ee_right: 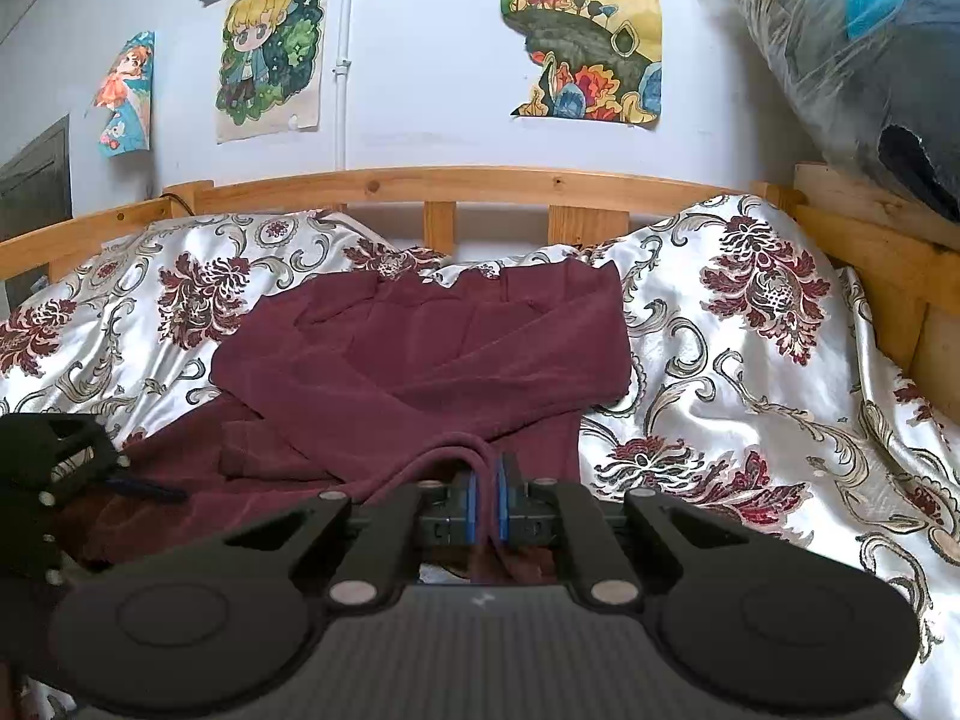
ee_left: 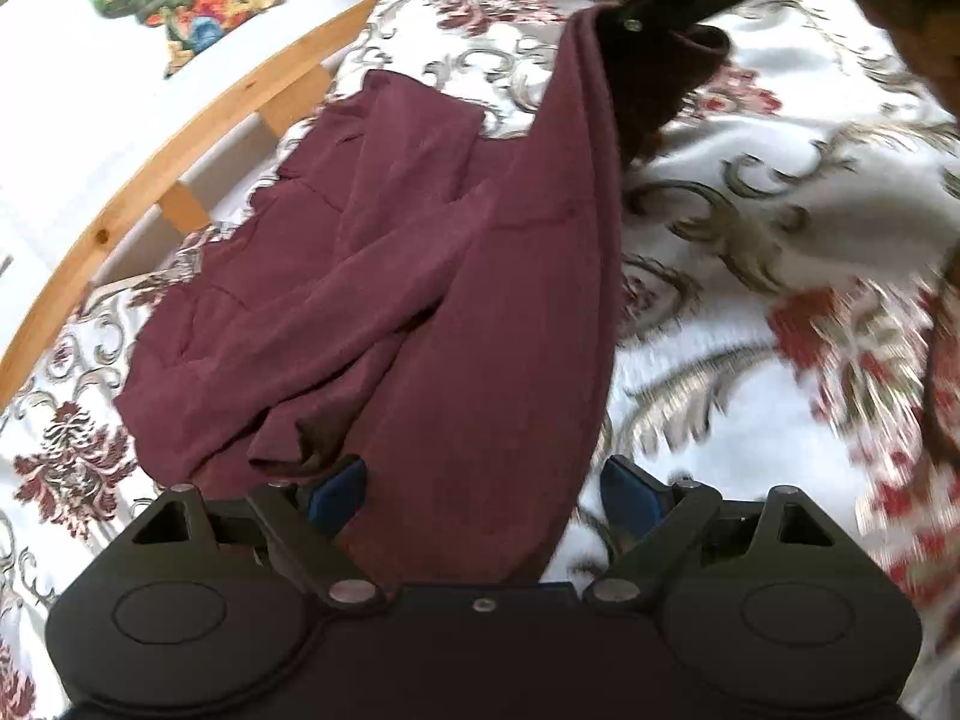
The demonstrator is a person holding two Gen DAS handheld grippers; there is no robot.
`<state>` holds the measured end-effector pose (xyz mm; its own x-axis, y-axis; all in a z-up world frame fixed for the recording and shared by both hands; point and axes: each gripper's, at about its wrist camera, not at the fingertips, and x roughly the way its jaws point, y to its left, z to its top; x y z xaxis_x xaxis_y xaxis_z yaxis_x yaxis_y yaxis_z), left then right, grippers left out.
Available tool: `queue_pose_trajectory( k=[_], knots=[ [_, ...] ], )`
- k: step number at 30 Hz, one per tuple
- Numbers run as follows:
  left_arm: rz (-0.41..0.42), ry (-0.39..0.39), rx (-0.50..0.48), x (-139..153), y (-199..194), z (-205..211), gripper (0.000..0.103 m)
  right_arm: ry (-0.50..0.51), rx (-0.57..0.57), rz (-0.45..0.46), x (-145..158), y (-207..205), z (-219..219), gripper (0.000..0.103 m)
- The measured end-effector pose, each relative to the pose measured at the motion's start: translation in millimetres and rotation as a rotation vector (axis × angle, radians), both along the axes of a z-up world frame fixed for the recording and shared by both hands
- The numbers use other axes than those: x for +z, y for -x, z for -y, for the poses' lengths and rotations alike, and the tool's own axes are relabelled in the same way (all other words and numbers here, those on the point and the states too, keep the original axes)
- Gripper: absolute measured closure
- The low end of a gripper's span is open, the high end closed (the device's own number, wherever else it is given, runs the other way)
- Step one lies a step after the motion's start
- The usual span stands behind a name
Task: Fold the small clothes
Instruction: 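Close the left gripper on the hem while the right gripper lifts the hem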
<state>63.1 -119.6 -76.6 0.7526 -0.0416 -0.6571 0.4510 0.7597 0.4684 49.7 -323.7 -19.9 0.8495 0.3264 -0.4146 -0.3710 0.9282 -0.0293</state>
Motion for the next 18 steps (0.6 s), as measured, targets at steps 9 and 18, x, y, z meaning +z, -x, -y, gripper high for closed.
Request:
queue_pose_trajectory(
  k=[9, 18],
  knots=[
    [0.066, -0.13, 0.099, 5.4, 10.5, -21.5, 0.059, -0.008, -0.031, 0.029, 4.2, 8.8, 7.2, 0.095],
    [0.098, -0.127, 0.205, 15.5, 32.1, -75.4, 0.074, 0.02, -0.021, 0.046, 5.3, 18.6, -1.1, 0.095]
  ],
)
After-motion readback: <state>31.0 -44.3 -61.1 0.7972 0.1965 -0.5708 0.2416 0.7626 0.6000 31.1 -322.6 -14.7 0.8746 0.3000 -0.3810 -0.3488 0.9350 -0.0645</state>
